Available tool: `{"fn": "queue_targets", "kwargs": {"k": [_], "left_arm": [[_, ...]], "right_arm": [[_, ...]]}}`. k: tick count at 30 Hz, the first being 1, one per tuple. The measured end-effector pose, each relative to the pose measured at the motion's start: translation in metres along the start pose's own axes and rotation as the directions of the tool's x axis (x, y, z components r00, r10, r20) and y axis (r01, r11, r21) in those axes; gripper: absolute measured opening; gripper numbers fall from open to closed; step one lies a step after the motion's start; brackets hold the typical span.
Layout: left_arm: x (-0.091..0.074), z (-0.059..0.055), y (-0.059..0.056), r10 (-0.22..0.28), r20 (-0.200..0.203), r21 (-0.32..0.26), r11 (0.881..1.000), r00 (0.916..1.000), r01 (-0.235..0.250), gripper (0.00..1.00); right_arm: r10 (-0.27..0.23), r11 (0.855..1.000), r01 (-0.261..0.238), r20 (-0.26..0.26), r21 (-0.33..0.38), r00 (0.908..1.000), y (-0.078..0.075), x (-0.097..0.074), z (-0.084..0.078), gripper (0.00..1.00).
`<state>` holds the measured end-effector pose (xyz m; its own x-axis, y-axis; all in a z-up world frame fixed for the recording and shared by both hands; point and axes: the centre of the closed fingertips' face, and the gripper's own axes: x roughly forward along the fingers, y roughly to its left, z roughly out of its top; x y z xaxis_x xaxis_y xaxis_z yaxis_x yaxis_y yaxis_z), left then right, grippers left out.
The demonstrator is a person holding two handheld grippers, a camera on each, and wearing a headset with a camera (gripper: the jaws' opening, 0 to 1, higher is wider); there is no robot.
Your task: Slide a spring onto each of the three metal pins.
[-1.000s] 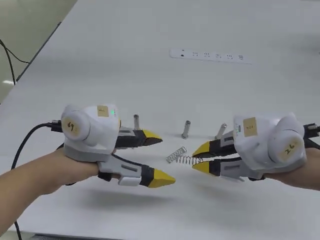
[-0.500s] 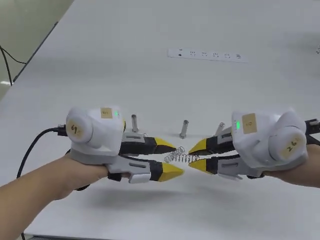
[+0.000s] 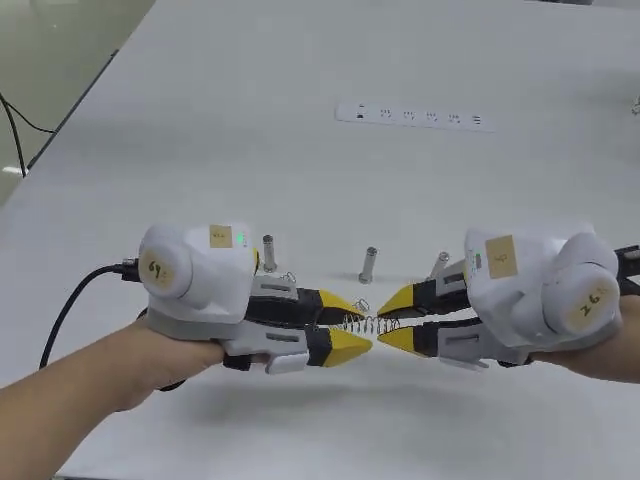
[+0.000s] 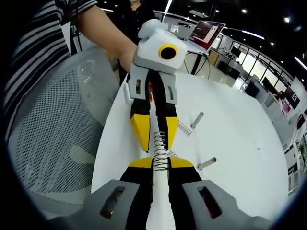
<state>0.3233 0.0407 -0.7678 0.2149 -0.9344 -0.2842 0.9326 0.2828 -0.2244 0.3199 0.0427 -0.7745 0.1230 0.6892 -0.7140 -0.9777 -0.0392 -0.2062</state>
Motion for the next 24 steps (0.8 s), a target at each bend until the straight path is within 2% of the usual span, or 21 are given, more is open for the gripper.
{"fn": "queue_targets", "kwargs": {"k": [10,24], "left_arm": [[0.0014,0.0006,0.0002,0.001,0.000,0.003,1.000,1.0000,-0.001,0.04],[0.0037,0.0024,-0.0081,-0.023,0.004,0.009,1.000,0.9997,0.023,0.03]], "right_arm": [[0.006,1.000,-0.006,-0.010,-0.009,0.9999,0.0026,-0.0019,-0.0003,0.08],[0.005,1.000,-0.005,-0.012,-0.014,0.9999,0.0062,-0.0056,-0.0002,0.08]]}}
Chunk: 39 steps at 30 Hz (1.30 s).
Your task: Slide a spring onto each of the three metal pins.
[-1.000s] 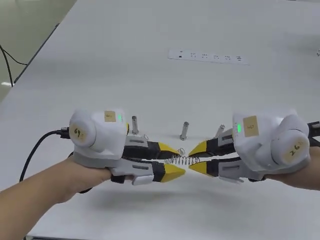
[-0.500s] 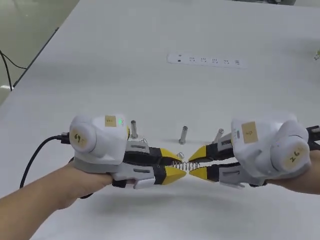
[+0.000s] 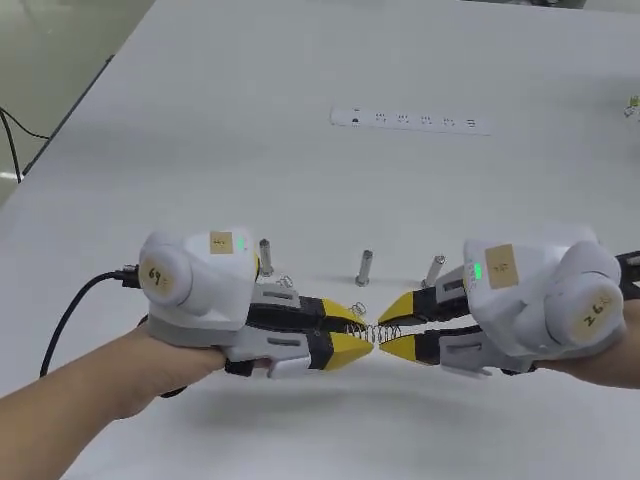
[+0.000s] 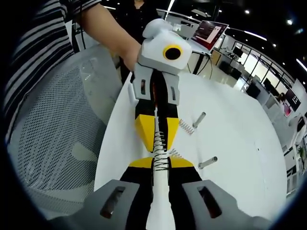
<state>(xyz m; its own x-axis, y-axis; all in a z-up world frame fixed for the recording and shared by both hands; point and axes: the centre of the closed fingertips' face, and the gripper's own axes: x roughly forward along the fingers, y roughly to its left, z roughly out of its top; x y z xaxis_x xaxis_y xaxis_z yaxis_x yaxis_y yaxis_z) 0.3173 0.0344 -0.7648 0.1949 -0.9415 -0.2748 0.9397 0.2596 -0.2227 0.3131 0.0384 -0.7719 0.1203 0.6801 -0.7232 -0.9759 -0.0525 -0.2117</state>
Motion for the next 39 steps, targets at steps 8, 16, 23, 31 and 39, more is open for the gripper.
{"fn": "queue_targets", "kwargs": {"k": [8,16,23,31,39], "left_arm": [[-0.001,0.000,-0.001,-0.009,0.002,-0.004,1.000,1.0000,0.009,0.03],[0.000,-0.001,-0.003,-0.019,-0.007,-0.002,1.000,0.9998,0.019,0.02],[0.000,-0.001,-0.004,-0.027,-0.009,0.000,1.000,0.9996,0.027,0.02],[0.000,-0.001,-0.005,-0.032,-0.009,-0.004,0.999,0.9994,0.032,0.02],[-0.001,0.000,-0.007,-0.038,-0.008,-0.006,0.999,0.9992,0.038,0.02]], "right_arm": [[0.005,1.000,-0.005,0.014,0.008,0.9999,0.002,0.000,0.001,0.08],[0.012,1.000,-0.012,0.015,0.009,0.9998,0.004,0.001,0.000,0.08],[0.015,1.000,-0.015,0.017,0.000,0.9998,0.004,0.001,-0.002,0.08],[0.014,1.000,-0.014,0.022,0.022,0.9997,0.004,0.000,-0.003,0.09],[0.015,0.999,-0.016,0.014,0.042,0.9998,0.004,-0.002,-0.012,0.11]]}}
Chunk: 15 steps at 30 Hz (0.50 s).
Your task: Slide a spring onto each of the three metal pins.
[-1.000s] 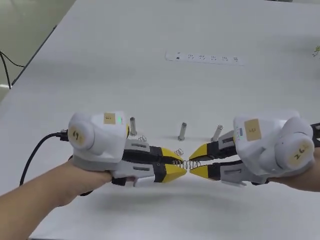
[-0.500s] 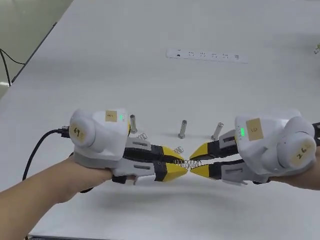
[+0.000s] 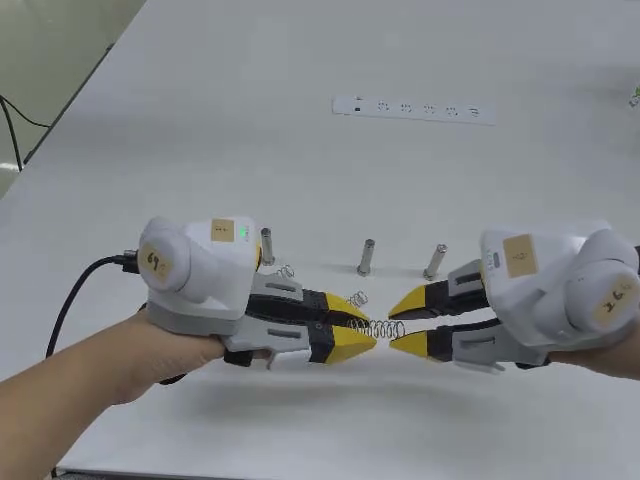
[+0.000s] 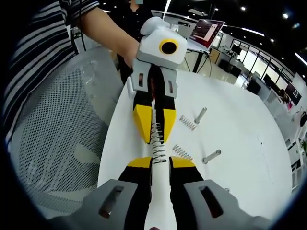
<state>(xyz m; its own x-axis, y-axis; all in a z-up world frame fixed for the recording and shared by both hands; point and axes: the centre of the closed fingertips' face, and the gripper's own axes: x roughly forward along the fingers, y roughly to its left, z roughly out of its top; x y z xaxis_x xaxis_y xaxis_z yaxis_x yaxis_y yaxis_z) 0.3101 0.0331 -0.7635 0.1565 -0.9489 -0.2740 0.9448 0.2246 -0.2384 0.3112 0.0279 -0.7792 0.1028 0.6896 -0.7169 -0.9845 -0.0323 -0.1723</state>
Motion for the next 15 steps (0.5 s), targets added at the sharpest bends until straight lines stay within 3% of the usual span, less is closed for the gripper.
{"fn": "queue_targets", "kwargs": {"k": [10,15], "left_arm": [[-0.0019,-0.0007,-0.0020,-0.001,0.000,-0.006,1.000,1.0000,0.001,0.02],[-0.0030,-0.0034,-0.0020,0.005,-0.010,-0.005,1.000,0.9999,-0.005,0.02]], "right_arm": [[0.013,1.000,-0.013,0.009,-0.001,0.9999,0.0041,0.0003,0.0026,0.08],[0.012,0.999,-0.011,0.013,-0.041,0.9998,0.0035,-0.0047,0.0086,0.08]]}}
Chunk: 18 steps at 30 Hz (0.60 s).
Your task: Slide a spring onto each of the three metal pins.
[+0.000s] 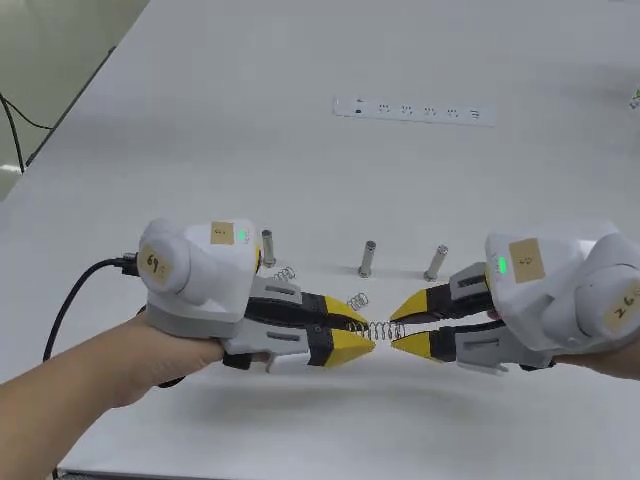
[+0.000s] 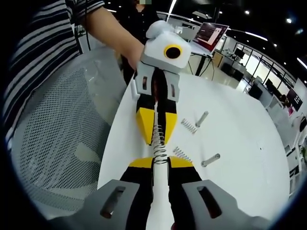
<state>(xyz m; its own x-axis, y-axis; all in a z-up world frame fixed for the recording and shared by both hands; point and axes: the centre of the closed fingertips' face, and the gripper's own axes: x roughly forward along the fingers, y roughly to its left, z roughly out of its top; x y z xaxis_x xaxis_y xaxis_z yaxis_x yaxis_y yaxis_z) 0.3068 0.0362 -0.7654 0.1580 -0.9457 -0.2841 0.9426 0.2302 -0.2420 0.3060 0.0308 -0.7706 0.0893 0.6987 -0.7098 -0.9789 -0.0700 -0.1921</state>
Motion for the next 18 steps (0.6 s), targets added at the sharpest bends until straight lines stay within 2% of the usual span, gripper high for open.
{"fn": "queue_targets", "kwargs": {"k": [10,14,18], "left_arm": [[0.000,-0.001,0.004,0.012,-0.006,0.007,1.000,0.9999,-0.012,0.02],[-0.001,-0.001,0.005,0.013,-0.005,0.008,1.000,0.9999,-0.013,0.02],[-0.001,-0.001,0.006,0.018,-0.011,0.016,1.000,0.9998,-0.018,0.02]], "right_arm": [[0.014,1.000,-0.014,0.050,-0.009,0.9986,-0.006,-0.012,0.023,0.07],[0.030,0.999,-0.035,0.116,0.038,0.9928,-0.007,-0.013,0.038,0.07],[0.031,0.998,-0.037,0.132,0.048,0.9908,-0.007,-0.010,0.043,0.07]]}}
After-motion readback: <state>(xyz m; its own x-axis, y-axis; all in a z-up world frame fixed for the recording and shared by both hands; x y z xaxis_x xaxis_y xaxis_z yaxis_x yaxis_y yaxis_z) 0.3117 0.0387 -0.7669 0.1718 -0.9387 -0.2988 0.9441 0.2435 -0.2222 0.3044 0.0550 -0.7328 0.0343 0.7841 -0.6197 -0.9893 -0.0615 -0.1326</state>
